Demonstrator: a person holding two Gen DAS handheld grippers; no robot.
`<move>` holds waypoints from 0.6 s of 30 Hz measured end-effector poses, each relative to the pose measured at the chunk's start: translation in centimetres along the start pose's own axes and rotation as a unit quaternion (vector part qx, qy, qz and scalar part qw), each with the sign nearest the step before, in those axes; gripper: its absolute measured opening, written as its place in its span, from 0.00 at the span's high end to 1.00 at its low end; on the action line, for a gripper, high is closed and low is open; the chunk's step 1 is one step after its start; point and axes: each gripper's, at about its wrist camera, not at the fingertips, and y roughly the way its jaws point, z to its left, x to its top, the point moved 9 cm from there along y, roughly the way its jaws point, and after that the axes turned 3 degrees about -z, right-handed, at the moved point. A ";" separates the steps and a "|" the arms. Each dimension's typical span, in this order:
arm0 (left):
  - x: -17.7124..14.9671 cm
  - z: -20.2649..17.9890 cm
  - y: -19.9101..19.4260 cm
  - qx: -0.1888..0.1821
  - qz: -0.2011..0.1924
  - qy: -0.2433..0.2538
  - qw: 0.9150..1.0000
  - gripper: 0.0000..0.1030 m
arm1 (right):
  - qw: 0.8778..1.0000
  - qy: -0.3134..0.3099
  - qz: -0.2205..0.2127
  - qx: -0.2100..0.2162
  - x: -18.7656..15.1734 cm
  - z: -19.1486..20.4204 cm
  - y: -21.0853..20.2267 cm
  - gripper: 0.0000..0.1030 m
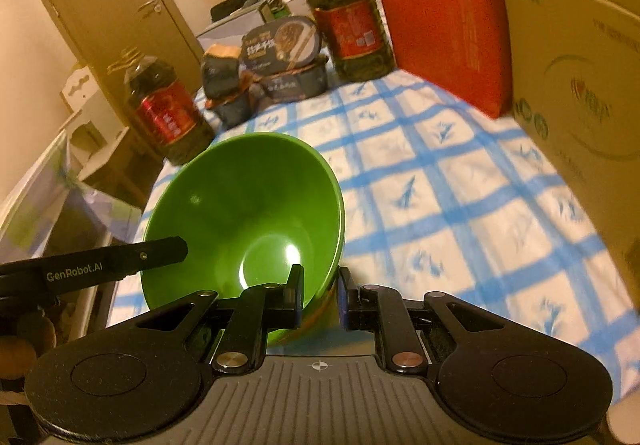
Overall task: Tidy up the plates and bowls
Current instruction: 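Lift the green bowl with both tools and carry it toward the bowl stack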
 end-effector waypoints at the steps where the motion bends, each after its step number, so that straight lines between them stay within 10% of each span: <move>1: -0.8 0.2 -0.6 0.003 -0.001 -0.003 1.000 0.89 | 1.000 -0.002 0.000 0.001 -0.6 0.2 -0.2 0.84; 18: -8.9 2.3 -4.8 0.020 0.005 -0.045 0.999 0.89 | 0.999 -0.047 0.021 0.002 -8.1 2.5 -2.5 0.84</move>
